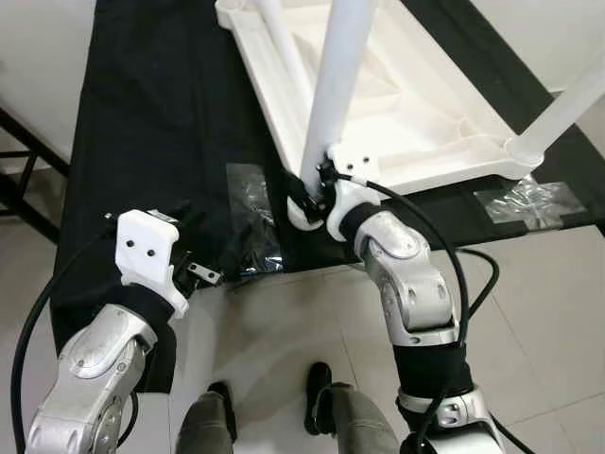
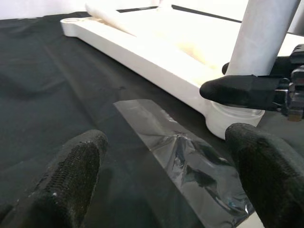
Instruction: Building children table
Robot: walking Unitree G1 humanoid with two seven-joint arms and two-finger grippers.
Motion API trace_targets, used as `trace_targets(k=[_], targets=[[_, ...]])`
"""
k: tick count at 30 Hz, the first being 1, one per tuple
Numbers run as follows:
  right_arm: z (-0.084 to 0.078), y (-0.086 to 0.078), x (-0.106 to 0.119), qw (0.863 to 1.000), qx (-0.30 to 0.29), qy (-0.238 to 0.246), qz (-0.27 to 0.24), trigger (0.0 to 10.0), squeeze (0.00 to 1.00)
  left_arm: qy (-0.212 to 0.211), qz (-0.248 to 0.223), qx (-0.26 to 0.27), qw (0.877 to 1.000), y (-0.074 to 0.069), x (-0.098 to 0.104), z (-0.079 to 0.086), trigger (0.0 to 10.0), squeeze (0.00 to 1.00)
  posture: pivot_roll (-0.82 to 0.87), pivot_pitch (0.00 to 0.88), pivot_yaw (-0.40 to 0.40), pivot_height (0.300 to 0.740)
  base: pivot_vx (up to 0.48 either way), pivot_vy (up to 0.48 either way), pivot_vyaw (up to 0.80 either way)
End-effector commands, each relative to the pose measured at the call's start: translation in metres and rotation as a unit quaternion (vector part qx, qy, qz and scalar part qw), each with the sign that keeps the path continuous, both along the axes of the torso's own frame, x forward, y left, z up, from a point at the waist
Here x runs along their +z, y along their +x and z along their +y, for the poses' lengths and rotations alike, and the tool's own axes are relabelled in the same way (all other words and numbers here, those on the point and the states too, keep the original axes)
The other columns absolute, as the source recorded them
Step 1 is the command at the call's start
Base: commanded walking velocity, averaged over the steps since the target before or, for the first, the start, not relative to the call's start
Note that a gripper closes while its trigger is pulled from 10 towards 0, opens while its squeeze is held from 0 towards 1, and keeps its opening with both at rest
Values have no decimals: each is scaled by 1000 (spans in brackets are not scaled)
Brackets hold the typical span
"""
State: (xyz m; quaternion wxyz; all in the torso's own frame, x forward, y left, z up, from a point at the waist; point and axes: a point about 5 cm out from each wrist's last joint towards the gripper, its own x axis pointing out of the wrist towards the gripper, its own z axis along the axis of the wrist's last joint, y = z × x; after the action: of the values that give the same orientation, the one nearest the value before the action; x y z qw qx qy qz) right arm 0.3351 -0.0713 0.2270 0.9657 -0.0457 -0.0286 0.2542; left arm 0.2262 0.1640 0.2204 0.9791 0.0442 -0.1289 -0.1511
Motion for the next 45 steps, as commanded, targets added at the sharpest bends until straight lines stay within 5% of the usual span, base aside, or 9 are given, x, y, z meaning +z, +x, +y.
trace_targets(k=[1,4,5,16,18,20,34,43,45], targets=[[4,2,11,997,73,10,-25,10000,1000,4,8,-1,1000,-1,-3,-1,10000,0,149,350,-93,740,0,0,0],[11,-1,26,982,176,1,-66,10000,922,3,7,-1,1000,-1,-3,-2,10000,0,152,348,-96,740,0,0,0],[12,-2,33,971,225,-8,-82,10000,0,2,6,-2,1000,-1,-3,-3,10000,0,157,346,-104,740,0,0,0],[-4,20,53,921,357,-109,-111,10000,0,3,5,14,1000,-4,-3,0,10000,0,175,365,-121,740,0,0,0],[-6,26,56,919,364,-110,-107,7804,0,4,5,19,1000,-4,-3,1,10000,0,178,367,-121,740,0,0,0],[-8,27,57,908,390,-109,-106,0,0,4,5,20,1000,-5,-2,1,10000,0,180,371,-122,740,0,0,0],[-13,35,52,888,440,-100,-90,0,0,4,5,27,1000,-6,-2,3,10000,0,171,381,-128,740,0,0,0],[-26,45,29,958,275,-47,-61,0,0,1,10,26,1000,-7,-4,4,10000,0,136,384,-136,740,0,0,0],[-18,30,-20,993,117,-8,14,0,0,-3,16,22,1000,-7,-7,4,10000,0,98,394,-120,740,0,0,0]])
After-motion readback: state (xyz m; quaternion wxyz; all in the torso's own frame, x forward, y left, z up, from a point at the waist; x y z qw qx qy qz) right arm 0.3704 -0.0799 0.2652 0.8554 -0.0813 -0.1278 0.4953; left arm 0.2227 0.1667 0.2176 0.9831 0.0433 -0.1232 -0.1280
